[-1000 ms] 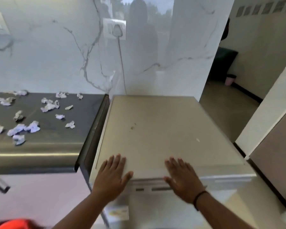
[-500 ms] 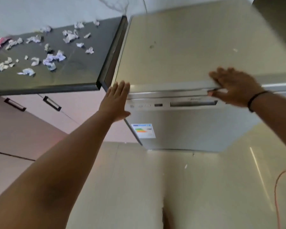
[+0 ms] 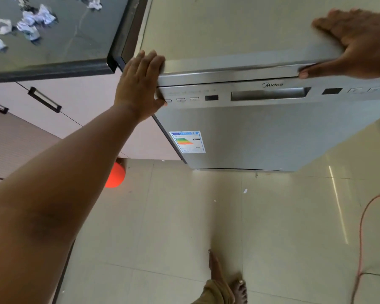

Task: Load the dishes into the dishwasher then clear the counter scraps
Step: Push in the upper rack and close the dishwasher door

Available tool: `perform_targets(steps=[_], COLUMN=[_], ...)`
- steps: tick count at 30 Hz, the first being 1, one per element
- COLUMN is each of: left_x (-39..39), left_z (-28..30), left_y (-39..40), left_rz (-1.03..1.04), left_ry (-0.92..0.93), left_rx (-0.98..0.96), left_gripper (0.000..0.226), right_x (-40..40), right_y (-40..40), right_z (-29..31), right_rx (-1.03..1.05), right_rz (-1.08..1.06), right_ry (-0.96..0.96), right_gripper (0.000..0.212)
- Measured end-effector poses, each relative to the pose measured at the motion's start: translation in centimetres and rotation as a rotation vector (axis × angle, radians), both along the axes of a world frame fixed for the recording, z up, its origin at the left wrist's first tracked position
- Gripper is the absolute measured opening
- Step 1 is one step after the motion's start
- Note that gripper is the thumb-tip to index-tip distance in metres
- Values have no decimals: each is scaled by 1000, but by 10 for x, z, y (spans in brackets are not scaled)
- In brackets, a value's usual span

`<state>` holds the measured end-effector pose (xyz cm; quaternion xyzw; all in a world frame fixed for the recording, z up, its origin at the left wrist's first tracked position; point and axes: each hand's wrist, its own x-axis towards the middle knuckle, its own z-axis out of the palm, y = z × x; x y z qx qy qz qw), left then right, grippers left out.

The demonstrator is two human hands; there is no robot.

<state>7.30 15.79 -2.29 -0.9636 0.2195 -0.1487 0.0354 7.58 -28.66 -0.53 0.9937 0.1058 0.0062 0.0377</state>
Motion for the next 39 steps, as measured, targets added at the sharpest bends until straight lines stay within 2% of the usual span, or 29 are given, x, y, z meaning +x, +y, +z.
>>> perform_targets(steps=[7, 27, 31, 36, 39], left_x=[1, -2, 2, 22, 33], left_z=[-4, -3, 9, 31, 36], left_y=[0, 0, -14, -33, -34], left_rz=[-14, -38, 32, 66, 36], left_ry=[-48, -65, 27, 267, 333], left_rx=[-63, -45, -77, -1, 51], left_gripper=[90, 92, 98, 129, 138], right_x=[0, -13, -19, -19, -18], right_y=[2, 6, 16, 52, 55], right_z=[-3, 18, 22, 25, 24], right_rx=[37, -5, 49, 20, 34], right_rz=[4, -89, -142, -134, -117], right_ry=[-10, -8, 37, 78, 55], right_gripper=[116, 114, 119, 126, 129])
